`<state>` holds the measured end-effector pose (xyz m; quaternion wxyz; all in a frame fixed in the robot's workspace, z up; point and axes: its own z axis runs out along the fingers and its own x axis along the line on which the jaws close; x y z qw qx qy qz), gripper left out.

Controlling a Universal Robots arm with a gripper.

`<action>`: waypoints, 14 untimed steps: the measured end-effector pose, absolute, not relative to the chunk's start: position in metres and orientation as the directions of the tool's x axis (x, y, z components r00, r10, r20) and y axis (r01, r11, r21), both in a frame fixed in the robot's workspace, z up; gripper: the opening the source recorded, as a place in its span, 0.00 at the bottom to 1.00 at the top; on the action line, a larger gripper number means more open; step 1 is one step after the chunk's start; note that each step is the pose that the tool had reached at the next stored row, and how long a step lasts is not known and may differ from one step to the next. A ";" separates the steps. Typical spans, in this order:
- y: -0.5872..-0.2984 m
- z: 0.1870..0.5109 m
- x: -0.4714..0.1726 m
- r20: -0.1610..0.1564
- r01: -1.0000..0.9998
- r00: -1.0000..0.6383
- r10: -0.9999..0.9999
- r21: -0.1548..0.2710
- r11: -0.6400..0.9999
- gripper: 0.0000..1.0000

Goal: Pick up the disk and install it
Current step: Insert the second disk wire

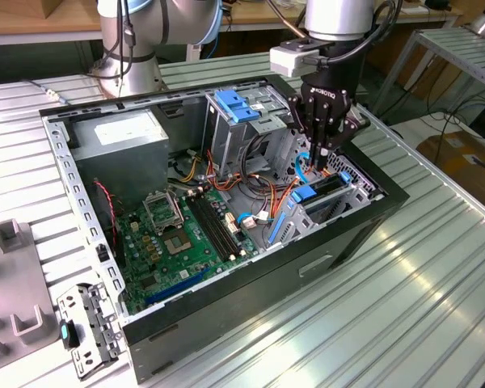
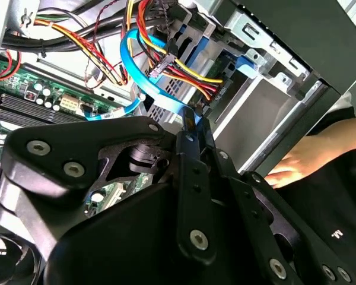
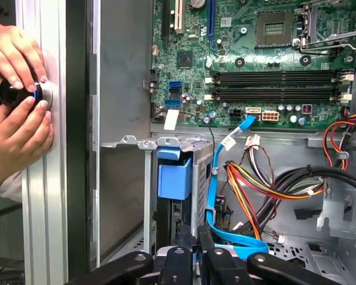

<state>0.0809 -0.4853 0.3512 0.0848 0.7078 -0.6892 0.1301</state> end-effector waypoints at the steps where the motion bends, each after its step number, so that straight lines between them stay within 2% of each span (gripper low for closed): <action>1: -0.485 0.351 0.081 0.301 -0.998 0.016 -0.953 -0.059 -0.036 0.16; 14: -0.486 0.350 0.075 0.295 -0.997 0.015 -0.956 -0.070 -0.037 0.16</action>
